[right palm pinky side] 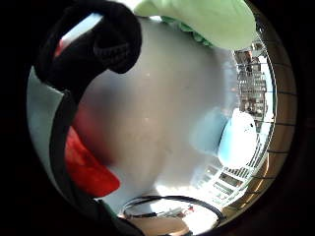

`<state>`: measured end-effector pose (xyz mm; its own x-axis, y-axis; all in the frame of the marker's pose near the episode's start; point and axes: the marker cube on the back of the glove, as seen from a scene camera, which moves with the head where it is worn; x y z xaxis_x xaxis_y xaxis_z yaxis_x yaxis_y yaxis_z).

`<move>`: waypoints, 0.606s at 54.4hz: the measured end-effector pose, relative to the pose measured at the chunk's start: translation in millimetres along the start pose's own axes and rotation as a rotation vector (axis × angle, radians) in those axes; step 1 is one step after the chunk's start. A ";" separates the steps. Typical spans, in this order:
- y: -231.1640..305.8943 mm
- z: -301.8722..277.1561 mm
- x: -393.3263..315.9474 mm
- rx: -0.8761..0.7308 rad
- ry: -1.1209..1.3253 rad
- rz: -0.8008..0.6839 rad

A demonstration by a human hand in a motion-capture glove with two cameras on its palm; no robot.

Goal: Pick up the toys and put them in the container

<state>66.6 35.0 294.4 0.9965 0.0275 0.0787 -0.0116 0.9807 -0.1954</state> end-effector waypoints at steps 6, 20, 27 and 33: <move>-5.1 -11.8 -1.8 0.098 0.051 -0.008; -7.3 -39.1 -10.1 0.217 0.057 0.002; -7.3 -75.6 -23.0 0.303 0.055 -0.019; -5.8 -116.7 -42.0 0.365 0.048 -0.035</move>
<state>34.5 5.6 178.2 0.9995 -0.0083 0.0312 0.0029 0.9856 0.1689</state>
